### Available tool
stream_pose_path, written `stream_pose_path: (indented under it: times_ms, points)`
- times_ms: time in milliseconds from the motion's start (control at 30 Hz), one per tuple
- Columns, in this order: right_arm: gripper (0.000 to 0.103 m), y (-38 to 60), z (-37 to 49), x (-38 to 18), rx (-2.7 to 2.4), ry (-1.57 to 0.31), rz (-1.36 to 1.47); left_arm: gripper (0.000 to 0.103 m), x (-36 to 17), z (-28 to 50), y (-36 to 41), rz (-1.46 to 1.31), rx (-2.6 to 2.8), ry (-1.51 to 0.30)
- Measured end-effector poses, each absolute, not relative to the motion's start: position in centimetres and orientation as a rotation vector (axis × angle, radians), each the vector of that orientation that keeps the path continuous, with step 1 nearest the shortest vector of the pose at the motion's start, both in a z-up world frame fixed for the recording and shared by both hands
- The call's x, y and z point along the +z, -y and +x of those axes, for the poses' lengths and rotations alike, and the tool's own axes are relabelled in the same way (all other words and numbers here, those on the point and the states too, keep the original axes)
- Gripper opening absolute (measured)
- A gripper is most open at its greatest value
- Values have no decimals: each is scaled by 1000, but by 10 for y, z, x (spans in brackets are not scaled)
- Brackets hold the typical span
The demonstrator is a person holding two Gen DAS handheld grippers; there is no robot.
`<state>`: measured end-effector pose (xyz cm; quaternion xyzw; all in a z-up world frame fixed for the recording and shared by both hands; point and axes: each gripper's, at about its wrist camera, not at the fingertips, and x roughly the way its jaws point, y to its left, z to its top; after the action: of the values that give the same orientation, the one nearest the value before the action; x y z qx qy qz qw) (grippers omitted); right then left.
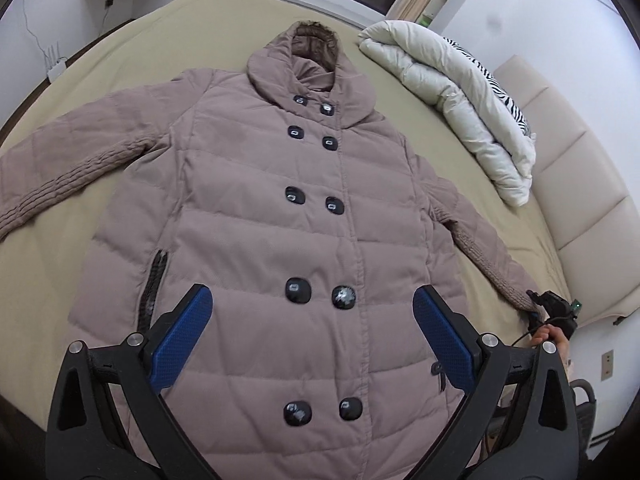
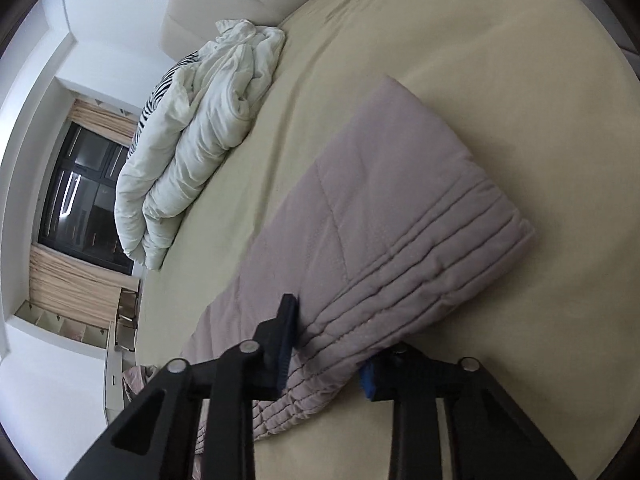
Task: Fold large clothes
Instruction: 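Grasp the ribbed sleeve cuff with the right tool and lift it, then close the left tool on the sleeve cuff while the right tool releases it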
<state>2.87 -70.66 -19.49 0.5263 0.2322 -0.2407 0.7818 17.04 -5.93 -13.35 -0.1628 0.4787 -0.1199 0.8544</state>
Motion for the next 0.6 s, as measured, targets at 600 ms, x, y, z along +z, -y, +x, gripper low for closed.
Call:
stream_pose_path:
  times_ms: [600]
  points:
    - [12,309,205,-83,-42,-587,-363,101,-155,282,14,-816,-418,-1001]
